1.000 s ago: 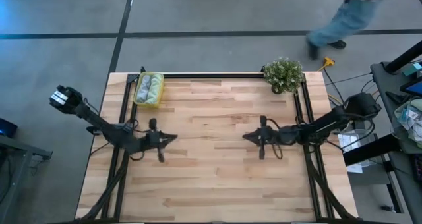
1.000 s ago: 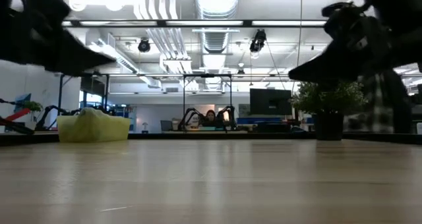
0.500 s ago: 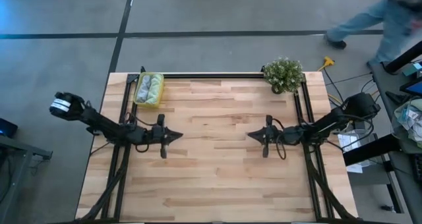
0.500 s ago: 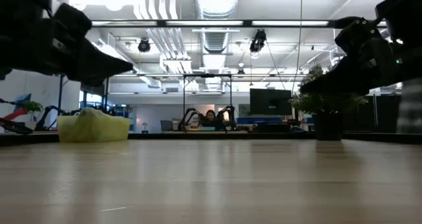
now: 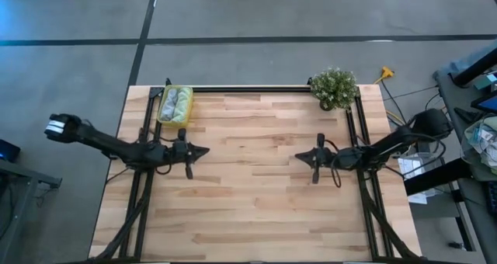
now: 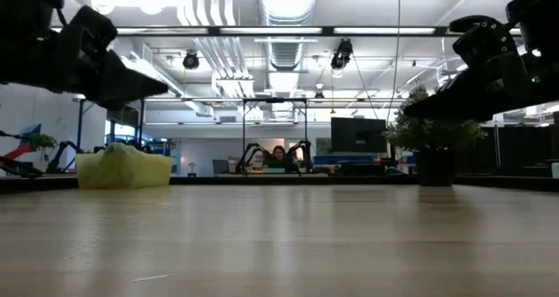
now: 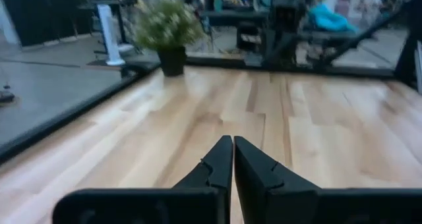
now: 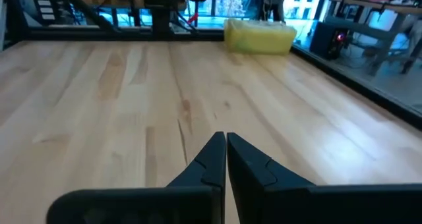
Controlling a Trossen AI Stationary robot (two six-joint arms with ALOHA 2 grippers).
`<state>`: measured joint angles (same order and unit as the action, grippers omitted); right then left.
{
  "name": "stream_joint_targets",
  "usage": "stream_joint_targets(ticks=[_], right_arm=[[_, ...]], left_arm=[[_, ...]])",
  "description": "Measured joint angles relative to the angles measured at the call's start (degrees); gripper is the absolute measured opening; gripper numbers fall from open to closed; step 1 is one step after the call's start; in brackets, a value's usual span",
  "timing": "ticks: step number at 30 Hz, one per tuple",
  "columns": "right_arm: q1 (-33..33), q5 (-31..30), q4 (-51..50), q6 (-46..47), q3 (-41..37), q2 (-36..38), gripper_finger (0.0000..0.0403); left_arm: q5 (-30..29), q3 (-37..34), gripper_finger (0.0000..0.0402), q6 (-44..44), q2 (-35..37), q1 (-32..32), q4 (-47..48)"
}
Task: Roll microfiber towels into tight, uniform cylinder then place into a basket
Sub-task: Return to Home Position
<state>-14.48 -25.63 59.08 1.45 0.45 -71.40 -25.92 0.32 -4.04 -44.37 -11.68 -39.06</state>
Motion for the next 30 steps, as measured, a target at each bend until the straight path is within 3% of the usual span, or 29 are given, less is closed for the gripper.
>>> stream_joint_targets(ticks=[9, 14, 18, 24, 30], right_arm=[[0.11, -2.1, -12.4, -2.02, 0.0, 12.33, 0.0008], [1.26, -1.4, -16.28, -5.64, 0.04, 20.78, 0.0008], [4.89, 2.91, -18.45, -7.47, 0.09, 25.89, 0.0008], [12.65, 9.26, -23.39, -7.34, 0.09, 29.55, 0.0008], [17.89, 15.55, -23.56, -5.8, 0.09, 31.95, 0.0008]], left_arm=[[-0.72, 0.04, 0.0, -2.86, 31.54, -0.13, 34.16], [6.46, 0.02, 0.0, 0.88, 43.43, -0.35, 34.88], [7.97, 0.0, 0.0, 1.42, 41.64, -0.41, 35.71], [-1.7, -0.02, 0.0, 1.45, 38.08, -0.31, 35.04], [-7.22, 0.5, 0.0, 1.47, 38.38, -0.33, 35.16]])
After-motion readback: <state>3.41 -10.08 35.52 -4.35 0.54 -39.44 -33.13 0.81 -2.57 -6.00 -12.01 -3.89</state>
